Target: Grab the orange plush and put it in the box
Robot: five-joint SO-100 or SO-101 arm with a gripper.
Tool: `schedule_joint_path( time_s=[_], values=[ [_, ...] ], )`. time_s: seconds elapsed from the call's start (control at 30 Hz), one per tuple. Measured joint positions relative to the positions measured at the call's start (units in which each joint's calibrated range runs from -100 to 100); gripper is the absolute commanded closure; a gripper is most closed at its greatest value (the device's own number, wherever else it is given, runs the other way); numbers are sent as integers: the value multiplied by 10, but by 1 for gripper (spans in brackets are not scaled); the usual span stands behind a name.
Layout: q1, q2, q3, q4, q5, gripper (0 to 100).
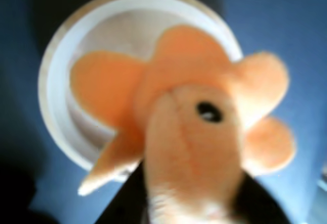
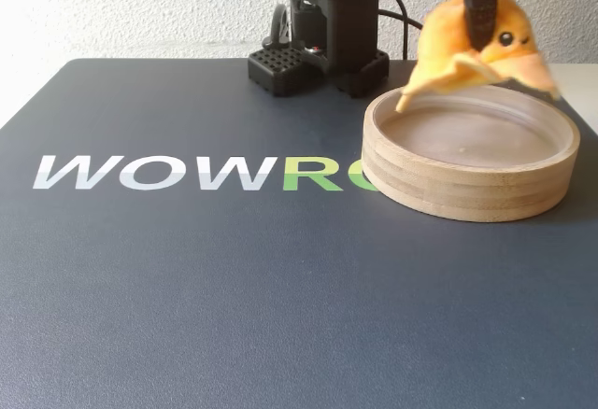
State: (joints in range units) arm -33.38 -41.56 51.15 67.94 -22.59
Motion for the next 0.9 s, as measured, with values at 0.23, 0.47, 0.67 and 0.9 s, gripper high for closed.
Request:
schedule_joint_path(
  time_s=[0.23, 0.47, 0.67, 0.9],
  values=[
    [-10, -1, 0, 0, -1, 54],
    [-5, -1, 0, 9, 1, 54],
    [87, -5, -49, 84, 15, 54],
    [228, -5, -54, 58, 102, 75]
  ],
)
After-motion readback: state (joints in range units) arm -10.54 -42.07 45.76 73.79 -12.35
